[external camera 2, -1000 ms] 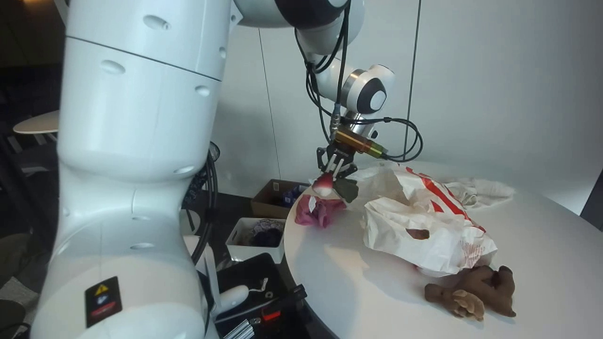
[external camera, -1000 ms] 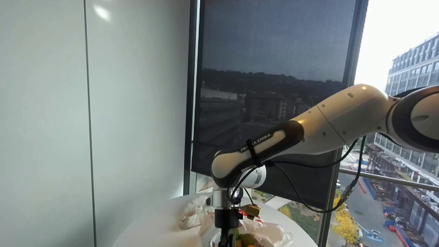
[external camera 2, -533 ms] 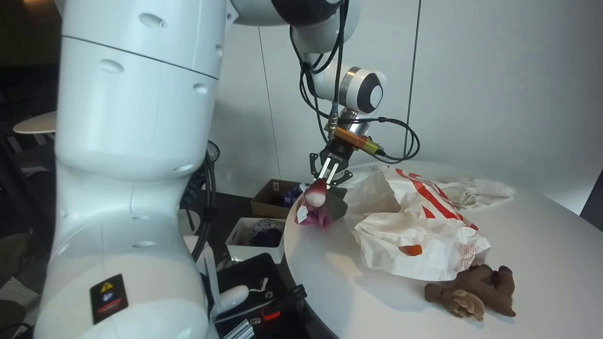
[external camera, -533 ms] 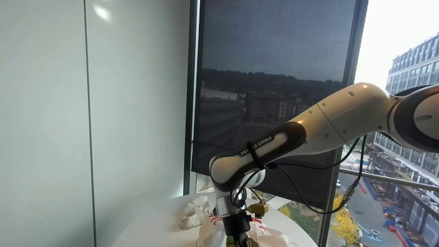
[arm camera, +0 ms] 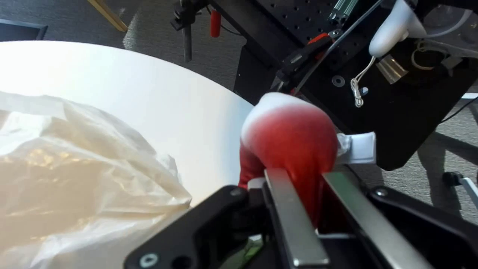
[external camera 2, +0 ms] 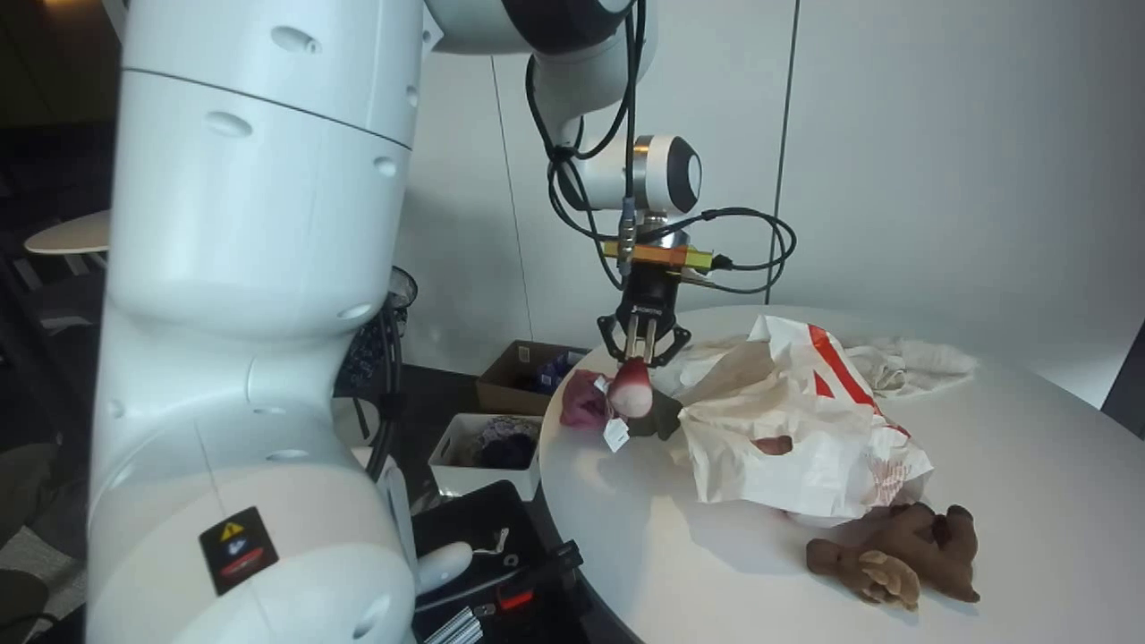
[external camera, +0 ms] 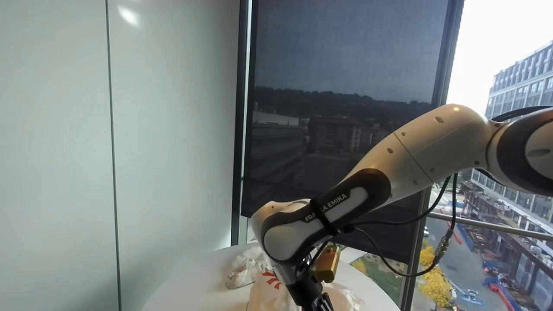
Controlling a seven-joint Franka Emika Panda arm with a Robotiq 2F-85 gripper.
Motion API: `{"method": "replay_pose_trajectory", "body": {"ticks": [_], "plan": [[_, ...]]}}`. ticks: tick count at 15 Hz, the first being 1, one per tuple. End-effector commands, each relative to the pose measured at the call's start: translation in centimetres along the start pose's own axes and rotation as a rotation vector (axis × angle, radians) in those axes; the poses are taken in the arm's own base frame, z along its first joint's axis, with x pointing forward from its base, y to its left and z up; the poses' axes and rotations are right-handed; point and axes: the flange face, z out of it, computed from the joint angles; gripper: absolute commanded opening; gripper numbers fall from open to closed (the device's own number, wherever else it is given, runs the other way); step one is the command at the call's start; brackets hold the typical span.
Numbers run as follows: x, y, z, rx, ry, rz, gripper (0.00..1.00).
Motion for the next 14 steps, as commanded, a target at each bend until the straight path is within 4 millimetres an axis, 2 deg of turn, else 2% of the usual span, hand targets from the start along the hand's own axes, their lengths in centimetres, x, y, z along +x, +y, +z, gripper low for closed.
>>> {"method": "replay_pose_trajectory", "body": {"ticks": [1,6,14], "plan": [[-0.6,-1.8,-1.4,-0.010,-0.004,-0.054,0.14],[0.7,-3.7,-3.2,0.035,0.122,-0.183,0.14],[6.6,-1.8,-4.3,0.027,0.481,-0.133,0.14]]}}
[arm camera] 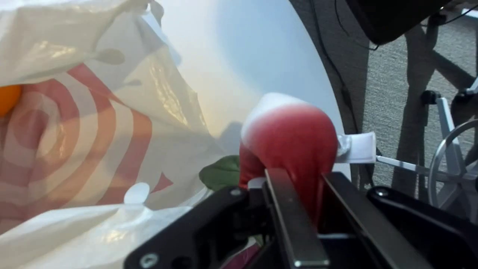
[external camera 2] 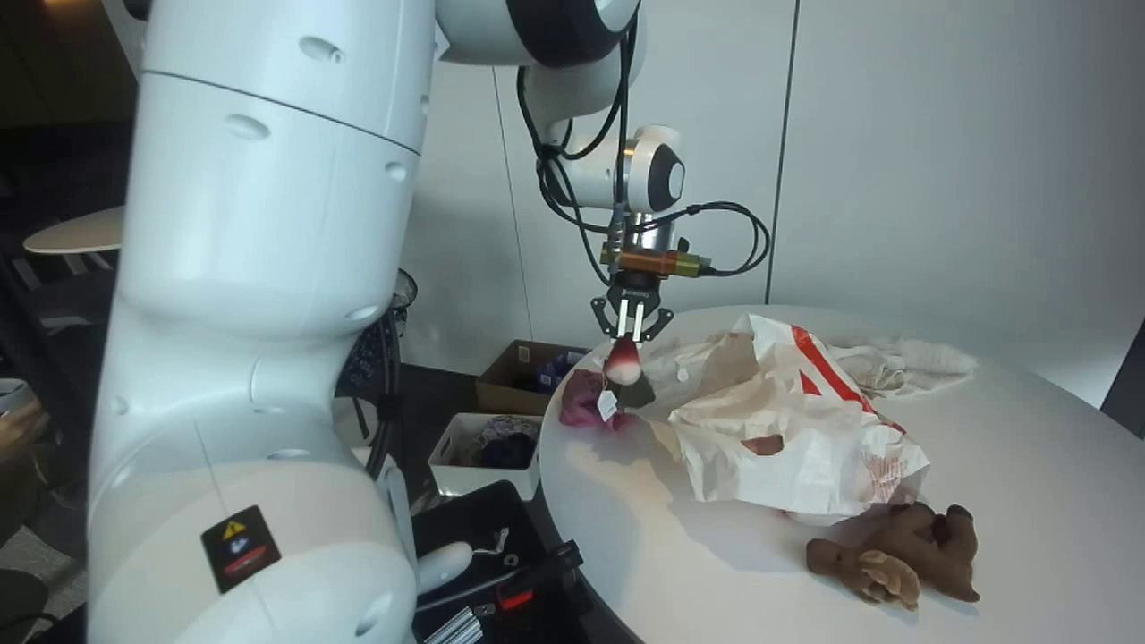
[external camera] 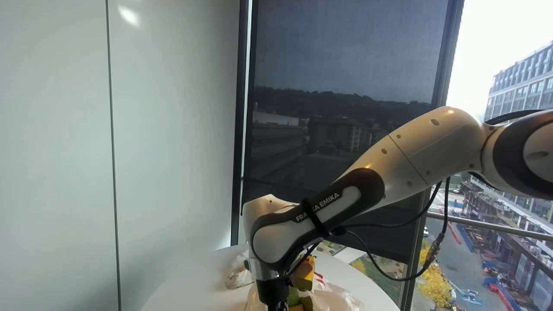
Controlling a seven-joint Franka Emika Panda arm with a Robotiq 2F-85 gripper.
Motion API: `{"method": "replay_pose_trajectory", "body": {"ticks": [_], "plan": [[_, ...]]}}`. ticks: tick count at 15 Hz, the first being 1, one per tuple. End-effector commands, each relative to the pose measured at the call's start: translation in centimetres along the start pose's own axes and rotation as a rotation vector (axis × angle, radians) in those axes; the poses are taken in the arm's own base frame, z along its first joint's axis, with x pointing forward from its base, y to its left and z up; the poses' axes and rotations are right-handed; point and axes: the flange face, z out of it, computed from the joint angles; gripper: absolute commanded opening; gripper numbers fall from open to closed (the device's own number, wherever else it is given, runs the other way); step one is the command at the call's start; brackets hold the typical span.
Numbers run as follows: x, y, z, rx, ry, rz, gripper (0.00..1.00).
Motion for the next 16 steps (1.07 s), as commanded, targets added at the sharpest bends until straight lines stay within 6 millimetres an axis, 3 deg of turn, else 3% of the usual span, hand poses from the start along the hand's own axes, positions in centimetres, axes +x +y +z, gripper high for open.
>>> {"method": "replay_pose_trajectory", "body": {"ticks": [1,7,9,11,16], "plan": [[2.3,1.5,0.4,0.018,0.152,0.041,0.14],[4.9,3.5,2.1,0.112,0.370,0.140,0.14],[5.4,3.9,2.6,0.128,0.413,0.159,0.21],[5.8,4.2,3.0,0.161,0.439,0.187,0.47],[5.6,4.1,2.9,0.200,0.457,0.217,0.85]]}}
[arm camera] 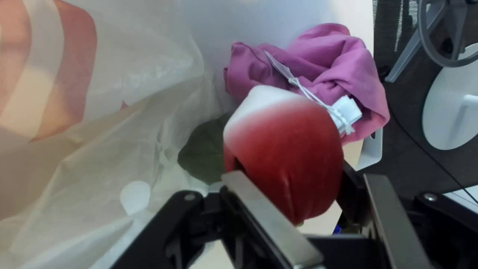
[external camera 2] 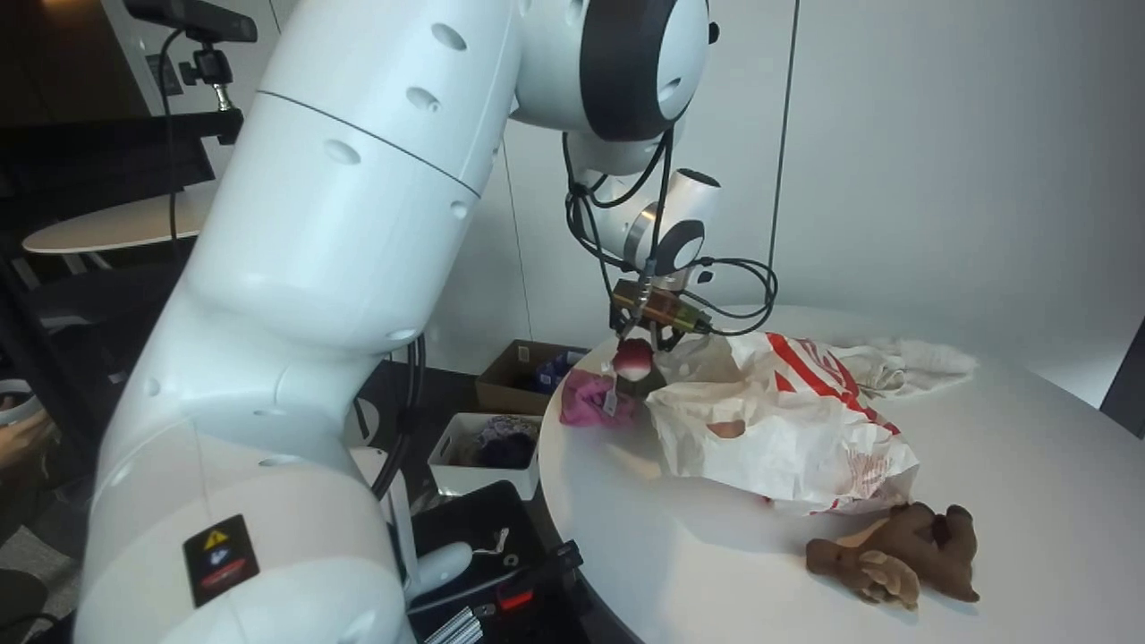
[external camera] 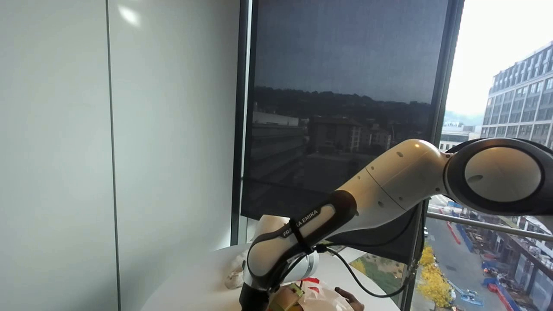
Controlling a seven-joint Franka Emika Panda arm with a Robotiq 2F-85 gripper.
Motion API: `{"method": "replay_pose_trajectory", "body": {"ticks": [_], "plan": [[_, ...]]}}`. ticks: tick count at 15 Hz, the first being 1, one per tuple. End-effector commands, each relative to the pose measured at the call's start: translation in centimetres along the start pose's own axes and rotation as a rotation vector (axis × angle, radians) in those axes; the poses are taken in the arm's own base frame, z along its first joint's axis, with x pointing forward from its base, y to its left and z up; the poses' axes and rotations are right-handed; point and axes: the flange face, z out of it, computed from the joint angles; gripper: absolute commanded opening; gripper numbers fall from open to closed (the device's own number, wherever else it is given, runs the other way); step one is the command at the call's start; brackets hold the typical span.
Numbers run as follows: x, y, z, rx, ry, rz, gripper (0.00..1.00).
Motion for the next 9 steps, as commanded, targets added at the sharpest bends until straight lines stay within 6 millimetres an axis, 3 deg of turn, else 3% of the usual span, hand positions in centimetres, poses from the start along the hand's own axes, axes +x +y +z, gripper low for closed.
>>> {"method": "replay_pose_trajectory", "body": {"ticks": [1,3,9], "plan": [[0.6,-0.2,-1.1,0.023,0.040,0.014,0.93],[0.5,0.0,-1.8,0.019,0.053,0.016,1.00],[-0.8,2.8,-3.8,-0.004,0.082,0.075,1.00]]}}
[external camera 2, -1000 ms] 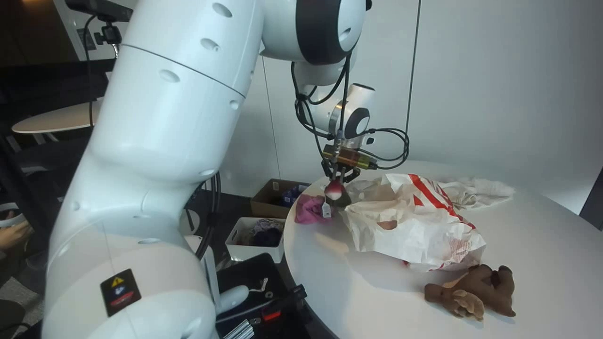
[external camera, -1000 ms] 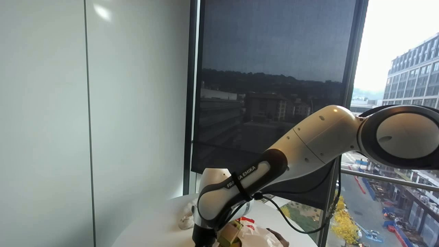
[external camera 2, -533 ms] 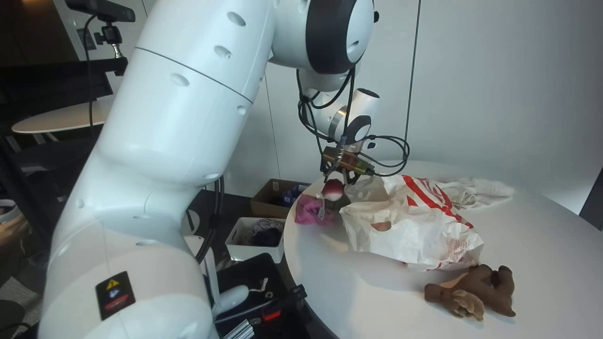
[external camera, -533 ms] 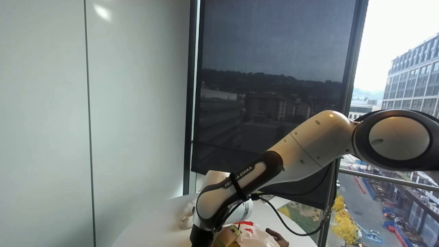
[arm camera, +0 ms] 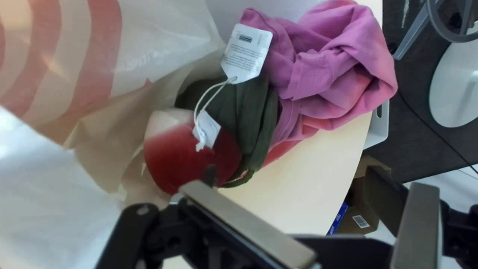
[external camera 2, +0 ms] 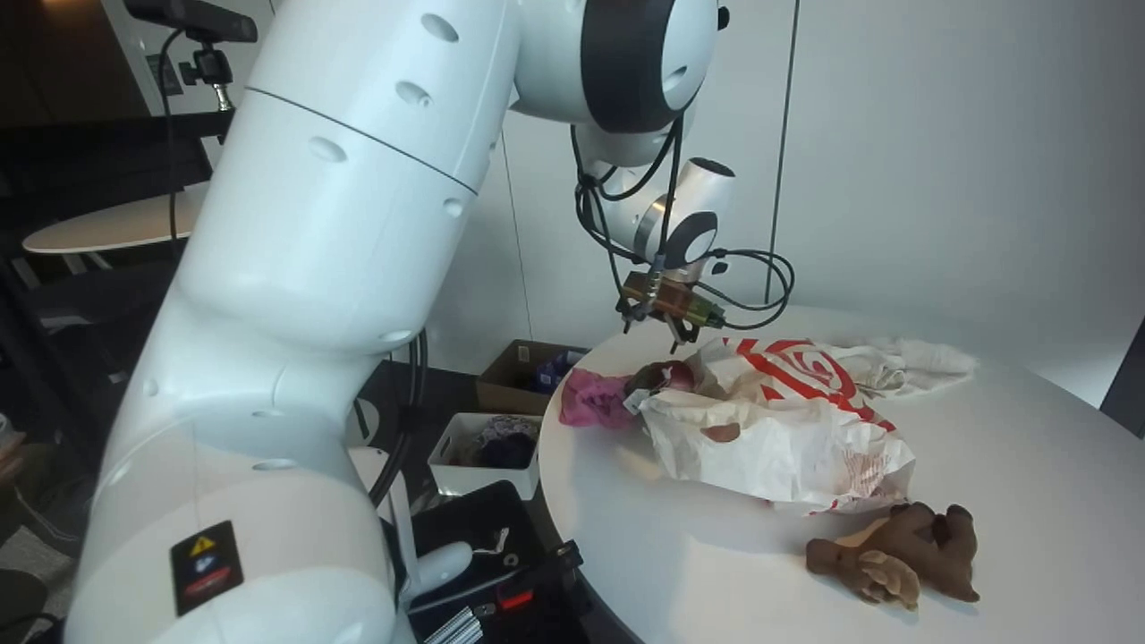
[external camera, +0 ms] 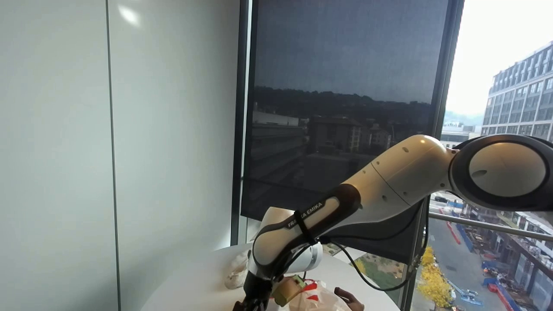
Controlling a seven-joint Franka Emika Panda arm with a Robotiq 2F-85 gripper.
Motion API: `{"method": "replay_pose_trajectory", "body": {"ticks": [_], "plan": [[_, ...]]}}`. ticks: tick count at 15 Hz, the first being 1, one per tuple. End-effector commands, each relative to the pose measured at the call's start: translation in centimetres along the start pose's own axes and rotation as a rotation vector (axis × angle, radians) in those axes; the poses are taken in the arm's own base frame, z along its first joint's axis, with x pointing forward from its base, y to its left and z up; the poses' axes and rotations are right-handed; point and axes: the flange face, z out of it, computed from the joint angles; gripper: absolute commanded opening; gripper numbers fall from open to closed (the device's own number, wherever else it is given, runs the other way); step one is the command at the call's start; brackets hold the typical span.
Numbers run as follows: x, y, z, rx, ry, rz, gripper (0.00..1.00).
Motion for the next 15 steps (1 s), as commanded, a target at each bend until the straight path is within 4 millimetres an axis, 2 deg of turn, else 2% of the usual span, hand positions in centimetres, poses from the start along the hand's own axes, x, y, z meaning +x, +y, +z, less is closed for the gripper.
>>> {"method": "replay_pose_trajectory", "body": {"ticks": [1,4,8,11,15], "plan": [[-1.3,1.9,-1.8,0.012,0.017,0.060,0.99],[-2.9,3.9,-1.3,0.014,-0.022,0.116,1.00],[-4.4,7.4,0.8,-0.058,-0.028,0.131,1.00],[-5.0,10.0,1.9,-0.119,-0.003,0.160,1.00],[-5.1,13.3,2.4,-0.264,0.068,0.178,1.00]]}}
